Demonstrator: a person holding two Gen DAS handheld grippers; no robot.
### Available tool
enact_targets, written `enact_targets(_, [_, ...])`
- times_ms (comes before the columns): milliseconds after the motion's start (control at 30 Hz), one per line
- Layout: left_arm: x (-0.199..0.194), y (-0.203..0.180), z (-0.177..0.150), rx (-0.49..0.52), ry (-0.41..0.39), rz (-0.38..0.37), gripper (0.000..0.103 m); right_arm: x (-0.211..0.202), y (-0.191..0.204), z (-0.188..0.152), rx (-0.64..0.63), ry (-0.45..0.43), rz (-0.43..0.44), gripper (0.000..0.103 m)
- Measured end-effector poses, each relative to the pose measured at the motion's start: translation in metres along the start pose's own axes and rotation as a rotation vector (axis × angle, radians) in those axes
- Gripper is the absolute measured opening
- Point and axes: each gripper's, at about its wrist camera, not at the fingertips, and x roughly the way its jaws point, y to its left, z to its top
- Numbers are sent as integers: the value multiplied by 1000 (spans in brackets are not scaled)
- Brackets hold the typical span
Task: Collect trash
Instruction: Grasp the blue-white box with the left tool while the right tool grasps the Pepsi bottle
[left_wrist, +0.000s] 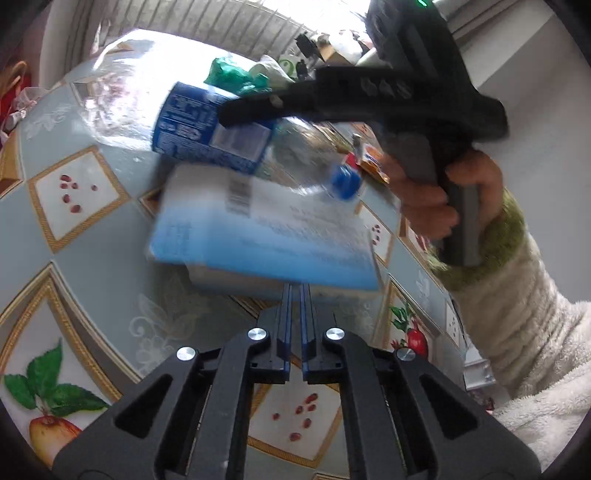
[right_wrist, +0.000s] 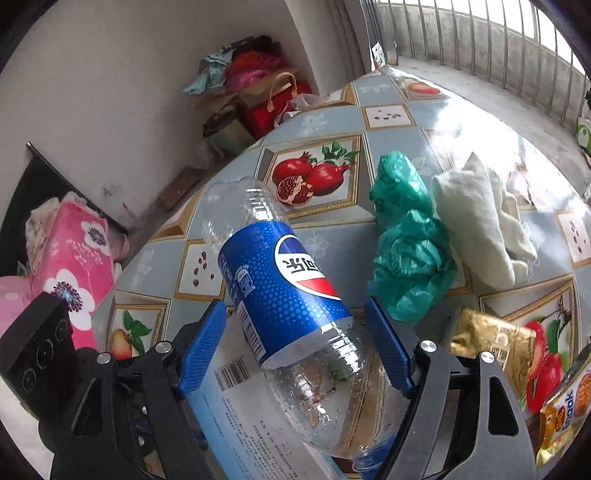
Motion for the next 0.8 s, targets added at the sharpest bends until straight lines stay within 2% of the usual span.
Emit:
enact_targets(67, [-3, 8, -5, -39, 6, -12, 0, -6, 0, -8, 31, 7, -28, 76])
enact_targets(133, [-5, 12, -8, -49, 9, 20, 0, -13, -2, -18, 78, 13, -28, 75])
enact_targets(200, [-12, 20, -16, -85, 11, 40, 0, -18, -1, -30, 122, 21, -25, 70])
enact_targets(300, [-24, 32, -21, -129, -1, 76, 0, -20, 1, -57, 214, 52, -16, 62])
enact_targets(400, [-34, 39, -27, -158, -14, 99, 0, -26, 11, -90, 285, 43, 15, 61])
enact_targets(567, [-38, 28, -28, -139, -5, 103, 0, -45, 29, -139, 380, -15, -3, 61])
enact_targets(700, [-27, 10, -19, -77, 14, 75, 0, -64, 33, -180, 499, -65, -24, 61])
enact_targets(800, [-8, -11, -12, -10, 49, 36, 0, -83, 29, -211, 602, -108, -88, 61])
